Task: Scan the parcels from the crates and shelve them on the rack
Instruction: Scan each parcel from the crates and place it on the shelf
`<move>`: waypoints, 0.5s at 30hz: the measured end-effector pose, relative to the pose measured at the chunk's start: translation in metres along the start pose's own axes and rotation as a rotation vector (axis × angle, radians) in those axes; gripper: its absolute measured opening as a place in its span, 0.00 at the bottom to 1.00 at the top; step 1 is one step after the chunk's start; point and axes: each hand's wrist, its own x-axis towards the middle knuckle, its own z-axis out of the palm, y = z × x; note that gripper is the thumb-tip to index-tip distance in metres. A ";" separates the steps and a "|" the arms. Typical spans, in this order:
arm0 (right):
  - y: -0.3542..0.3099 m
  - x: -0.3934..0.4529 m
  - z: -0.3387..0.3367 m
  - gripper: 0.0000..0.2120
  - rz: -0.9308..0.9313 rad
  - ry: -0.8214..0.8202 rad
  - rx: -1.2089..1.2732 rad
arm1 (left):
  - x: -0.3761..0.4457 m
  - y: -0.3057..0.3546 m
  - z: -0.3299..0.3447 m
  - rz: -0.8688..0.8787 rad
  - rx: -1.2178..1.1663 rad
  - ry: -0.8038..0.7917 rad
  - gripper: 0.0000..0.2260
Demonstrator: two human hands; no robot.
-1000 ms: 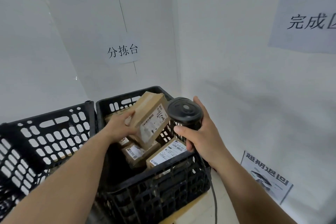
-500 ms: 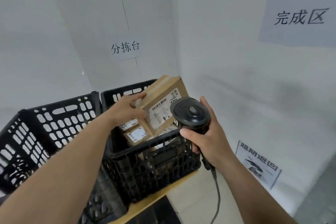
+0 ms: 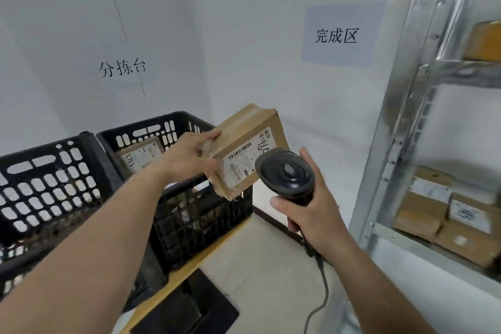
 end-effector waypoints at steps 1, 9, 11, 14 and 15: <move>-0.001 -0.014 0.000 0.46 0.007 0.012 -0.009 | -0.009 -0.001 0.005 0.006 0.002 -0.031 0.31; -0.007 -0.106 -0.017 0.47 0.087 0.091 -0.085 | -0.051 0.006 0.047 0.027 -0.034 -0.201 0.30; -0.007 -0.122 -0.025 0.48 0.114 0.102 -0.098 | -0.052 0.013 0.056 0.029 -0.047 -0.244 0.30; -0.005 -0.142 -0.038 0.49 0.133 0.116 -0.099 | -0.051 0.026 0.069 0.041 -0.047 -0.279 0.30; -0.005 -0.149 -0.042 0.49 0.139 0.122 -0.096 | -0.051 0.031 0.074 0.040 -0.046 -0.283 0.30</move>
